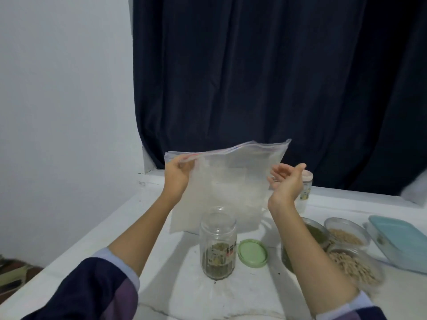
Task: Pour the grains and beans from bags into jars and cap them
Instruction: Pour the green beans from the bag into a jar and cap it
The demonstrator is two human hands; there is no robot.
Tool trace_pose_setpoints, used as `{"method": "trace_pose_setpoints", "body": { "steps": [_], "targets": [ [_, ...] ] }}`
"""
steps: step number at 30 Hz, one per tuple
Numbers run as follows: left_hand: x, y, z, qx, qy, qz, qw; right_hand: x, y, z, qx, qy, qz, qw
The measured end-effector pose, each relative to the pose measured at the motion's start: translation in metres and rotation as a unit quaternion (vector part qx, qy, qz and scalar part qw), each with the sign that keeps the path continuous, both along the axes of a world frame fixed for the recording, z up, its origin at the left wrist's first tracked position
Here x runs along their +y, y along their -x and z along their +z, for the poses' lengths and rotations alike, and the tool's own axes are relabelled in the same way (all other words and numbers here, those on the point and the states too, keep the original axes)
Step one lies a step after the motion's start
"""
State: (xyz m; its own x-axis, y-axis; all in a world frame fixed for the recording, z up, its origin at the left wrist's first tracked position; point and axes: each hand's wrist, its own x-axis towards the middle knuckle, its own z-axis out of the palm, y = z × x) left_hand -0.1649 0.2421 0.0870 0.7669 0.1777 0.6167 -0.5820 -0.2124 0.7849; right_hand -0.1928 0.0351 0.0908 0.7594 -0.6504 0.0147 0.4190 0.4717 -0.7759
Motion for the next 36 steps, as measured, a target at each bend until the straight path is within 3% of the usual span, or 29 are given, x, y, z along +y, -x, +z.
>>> {"method": "trace_pose_setpoints", "body": {
  "steps": [2,5,9,15,19,22,24,28,30,33,36],
  "targets": [
    [0.005,-0.003,0.009,0.029,0.031,-0.020,0.999,-0.003,-0.006,-0.005,0.018,0.065,-0.057,0.996],
    [0.017,-0.015,0.019,0.084,0.058,-0.045,0.994,-0.003,-0.016,-0.007,0.024,0.159,-0.002,0.987],
    [0.026,-0.022,0.035,0.083,0.071,-0.088,0.990,0.003,-0.032,-0.001,0.036,0.197,0.059,0.978],
    [0.039,-0.036,0.068,0.095,0.147,-0.093,0.980,0.009,-0.046,0.024,0.003,0.270,-0.001,0.963],
    [0.040,-0.048,0.077,0.154,0.271,-0.185,0.932,0.009,-0.038,0.034,-0.037,0.264,0.032,0.963],
    [0.028,-0.050,0.080,0.206,0.340,-0.260,0.880,0.008,-0.033,0.029,-0.001,0.317,-0.012,0.948],
    [0.017,-0.047,0.081,0.214,0.313,-0.269,0.885,0.003,-0.029,0.028,-0.001,0.323,-0.075,0.943],
    [-0.013,-0.044,0.077,0.155,0.173,-0.207,0.950,-0.030,-0.021,0.031,0.034,0.333,-0.215,0.917],
    [-0.034,-0.042,0.073,0.153,0.121,-0.187,0.963,-0.058,-0.013,0.033,0.084,0.344,-0.255,0.900],
    [-0.076,-0.040,0.059,0.178,0.049,-0.160,0.970,-0.108,0.005,0.027,0.146,0.348,-0.266,0.887],
    [-0.130,-0.032,0.043,0.186,-0.012,-0.153,0.971,-0.162,0.027,0.016,0.156,0.318,-0.248,0.901]
  ]
}}
